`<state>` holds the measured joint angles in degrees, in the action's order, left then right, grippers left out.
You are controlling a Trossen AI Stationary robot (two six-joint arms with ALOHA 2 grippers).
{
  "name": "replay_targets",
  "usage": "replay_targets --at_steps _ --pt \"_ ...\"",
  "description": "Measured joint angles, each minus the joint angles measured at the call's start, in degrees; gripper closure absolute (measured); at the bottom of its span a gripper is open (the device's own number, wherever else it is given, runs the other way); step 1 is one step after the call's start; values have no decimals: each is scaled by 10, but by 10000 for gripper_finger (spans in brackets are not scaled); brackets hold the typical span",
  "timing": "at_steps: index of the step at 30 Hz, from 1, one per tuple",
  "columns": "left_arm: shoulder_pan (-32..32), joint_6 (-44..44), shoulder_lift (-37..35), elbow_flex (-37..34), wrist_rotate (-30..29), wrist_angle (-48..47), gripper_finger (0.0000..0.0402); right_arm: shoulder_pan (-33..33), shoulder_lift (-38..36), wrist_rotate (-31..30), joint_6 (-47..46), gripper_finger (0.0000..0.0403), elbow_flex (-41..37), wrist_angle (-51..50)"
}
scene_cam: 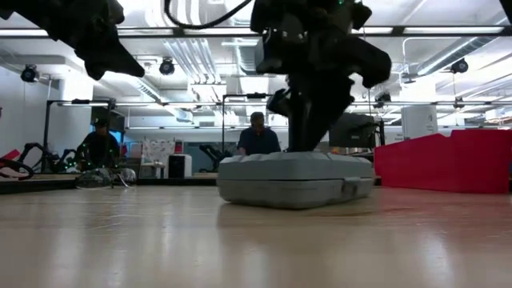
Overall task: Prefit tool cases
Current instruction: Open the gray pre-fit tool case
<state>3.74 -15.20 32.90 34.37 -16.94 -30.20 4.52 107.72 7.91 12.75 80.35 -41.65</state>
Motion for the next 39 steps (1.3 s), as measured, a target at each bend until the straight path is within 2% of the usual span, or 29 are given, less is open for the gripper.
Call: replay_targets --at_steps 4,10,14,21,28,36,39 --pt "0 -2 0 0 6 -3 363 -1 -50 -11 -55 311 -16 5" --pt "0 -2 2 0 10 -4 363 -2 -92 -41 -175 300 -42 -40" --pt "0 1 1 0 10 -5 363 1 -92 -39 -239 293 -63 -67" --pt "0 1 0 0 10 -4 363 12 -87 -51 -281 294 -94 -79" --pt "0 1 0 0 10 -5 363 8 -82 -57 -277 300 -127 -66" --pt "0 1 0 0 10 -5 363 -11 -81 -170 -174 288 -144 -35" --pt "0 1 0 0 10 -4 363 -31 -81 -184 -136 287 -146 -16"
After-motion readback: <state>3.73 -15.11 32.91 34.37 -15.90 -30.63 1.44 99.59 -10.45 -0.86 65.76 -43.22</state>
